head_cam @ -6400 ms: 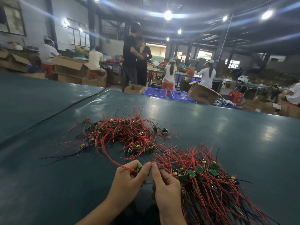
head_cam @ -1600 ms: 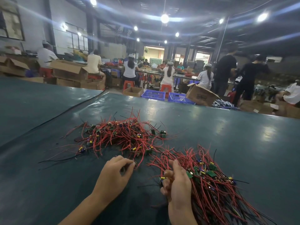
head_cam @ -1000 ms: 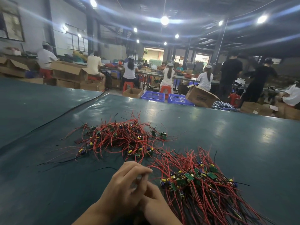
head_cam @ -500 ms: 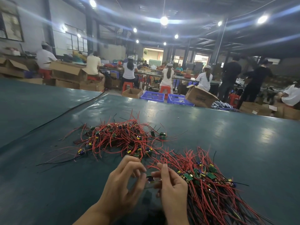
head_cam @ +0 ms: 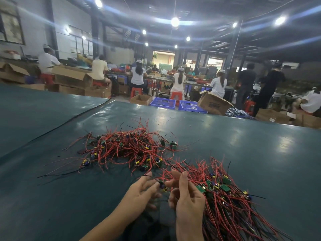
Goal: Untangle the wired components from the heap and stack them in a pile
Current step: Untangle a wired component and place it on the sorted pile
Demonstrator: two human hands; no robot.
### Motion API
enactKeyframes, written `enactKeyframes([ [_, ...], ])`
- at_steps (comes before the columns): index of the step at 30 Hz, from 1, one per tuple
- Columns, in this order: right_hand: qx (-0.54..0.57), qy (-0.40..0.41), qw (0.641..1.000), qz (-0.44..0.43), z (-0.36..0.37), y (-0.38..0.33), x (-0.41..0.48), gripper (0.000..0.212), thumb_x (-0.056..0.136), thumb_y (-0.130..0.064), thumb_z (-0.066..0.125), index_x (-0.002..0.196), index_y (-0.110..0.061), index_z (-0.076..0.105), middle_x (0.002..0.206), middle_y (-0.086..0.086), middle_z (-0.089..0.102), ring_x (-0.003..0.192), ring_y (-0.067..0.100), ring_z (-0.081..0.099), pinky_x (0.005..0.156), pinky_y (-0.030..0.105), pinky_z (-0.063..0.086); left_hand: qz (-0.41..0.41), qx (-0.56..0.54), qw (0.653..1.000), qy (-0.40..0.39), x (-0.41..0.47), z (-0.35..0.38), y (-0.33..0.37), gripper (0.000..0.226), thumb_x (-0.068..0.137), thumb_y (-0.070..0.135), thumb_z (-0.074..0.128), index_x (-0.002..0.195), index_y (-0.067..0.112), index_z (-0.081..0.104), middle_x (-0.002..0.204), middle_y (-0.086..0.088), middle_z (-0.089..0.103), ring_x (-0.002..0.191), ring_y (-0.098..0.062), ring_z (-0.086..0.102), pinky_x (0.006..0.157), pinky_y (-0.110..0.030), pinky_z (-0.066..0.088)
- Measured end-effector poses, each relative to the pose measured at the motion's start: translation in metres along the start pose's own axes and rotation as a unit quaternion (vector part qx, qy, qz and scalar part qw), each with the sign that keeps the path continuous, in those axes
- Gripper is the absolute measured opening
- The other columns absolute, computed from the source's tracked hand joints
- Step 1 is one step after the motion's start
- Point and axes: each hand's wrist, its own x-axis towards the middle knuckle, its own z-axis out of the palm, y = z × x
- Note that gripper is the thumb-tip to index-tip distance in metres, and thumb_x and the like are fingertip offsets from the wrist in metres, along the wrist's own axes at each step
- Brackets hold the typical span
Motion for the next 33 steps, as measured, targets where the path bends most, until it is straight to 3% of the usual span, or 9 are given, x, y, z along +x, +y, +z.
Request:
enactKeyframes([
  [2,-0.002,-0.015,1.000,0.003,0.000,0.000,-0.001,0.034,0.085,-0.038,0.054,0.080,-0.015,0.079,0.063,0.012,0.067,0.038,0.010,0.044,0.034,0.019,0.035,-0.004,-0.091,0.996,0.000,-0.001,0.001,0.002,0.031,0.097,0.011,0.053,0.125,0.023,0.052,0.103,0.000,0.074,0.087,-0.017,0.072,0.063,-0.027,0.056],
  [7,-0.023,-0.034,0.999,0.002,-0.001,0.002,-0.001,0.034,0.085,-0.036,0.055,0.079,-0.010,0.077,0.062,0.012,0.066,0.038,0.012,0.047,0.034,0.020,0.036,0.022,-0.126,0.991,0.032,0.000,-0.001,0.000,0.013,0.091,0.003,0.057,0.098,0.002,0.068,0.093,-0.014,0.075,0.081,-0.019,0.072,0.066,-0.026,0.058],
  [12,-0.137,-0.061,0.989,0.008,0.000,0.010,-0.001,0.008,0.085,-0.021,0.071,0.081,-0.016,0.076,0.067,0.004,0.072,0.046,0.006,0.055,0.041,0.017,0.042,0.105,-0.125,0.984,0.065,0.003,-0.003,-0.004,0.018,0.077,0.014,0.068,0.089,0.000,0.070,0.085,-0.017,0.074,0.080,-0.025,0.072,0.069,-0.027,0.059],
  [15,-0.156,-0.089,0.984,0.007,0.000,0.011,-0.005,0.006,0.087,-0.018,0.070,0.083,-0.016,0.075,0.062,0.001,0.070,0.045,0.005,0.058,0.041,0.015,0.041,0.171,-0.082,0.980,0.053,0.000,-0.006,-0.004,0.023,0.074,0.020,0.071,0.090,0.004,0.073,0.088,-0.013,0.075,0.085,-0.027,0.073,0.072,-0.025,0.058],
  [19,-0.175,-0.099,0.980,0.008,0.000,0.010,-0.006,0.010,0.092,-0.018,0.065,0.089,-0.019,0.074,0.056,-0.002,0.066,0.045,0.004,0.057,0.043,0.016,0.042,0.229,0.011,0.971,0.068,0.000,-0.007,-0.008,0.009,0.084,0.020,0.073,0.092,0.019,0.076,0.096,-0.003,0.075,0.091,-0.020,0.072,0.077,-0.032,0.059],
  [24,-0.204,-0.112,0.972,0.027,0.000,0.011,-0.006,0.020,0.097,-0.015,0.056,0.091,-0.022,0.073,0.077,-0.003,0.074,0.054,0.010,0.061,0.051,0.021,0.048,0.340,0.213,0.907,0.127,-0.003,-0.006,-0.011,0.024,0.094,0.033,0.055,0.113,0.036,0.069,0.114,0.019,0.060,0.108,-0.009,0.060,0.080,-0.021,0.052],
  [28,-0.223,-0.151,0.963,0.013,0.001,0.012,-0.007,0.011,0.094,-0.019,0.063,0.098,-0.023,0.071,0.082,0.002,0.074,0.068,0.010,0.066,0.063,0.024,0.052,0.343,0.248,0.901,0.095,-0.008,-0.007,-0.009,0.033,0.098,0.041,0.043,0.127,0.048,0.058,0.129,0.021,0.048,0.116,-0.014,0.052,0.092,-0.028,0.049],
  [30,-0.226,-0.174,0.958,-0.015,-0.001,0.012,-0.007,0.013,0.091,-0.016,0.067,0.100,-0.023,0.072,0.085,0.002,0.075,0.073,0.013,0.070,0.065,0.027,0.055,0.337,0.292,0.892,0.073,-0.010,-0.008,-0.006,0.035,0.100,0.053,0.032,0.129,0.056,0.052,0.140,0.025,0.039,0.124,-0.011,0.044,0.099,-0.031,0.042],
  [33,-0.164,-0.171,0.971,0.012,-0.003,0.013,-0.007,0.021,0.084,-0.007,0.071,0.103,-0.016,0.071,0.093,0.005,0.076,0.086,0.023,0.073,0.074,0.035,0.060,0.329,0.351,0.875,0.045,-0.012,-0.006,-0.007,0.045,0.097,0.063,0.016,0.132,0.059,0.044,0.150,0.029,0.026,0.132,-0.006,0.032,0.106,-0.029,0.030],
])
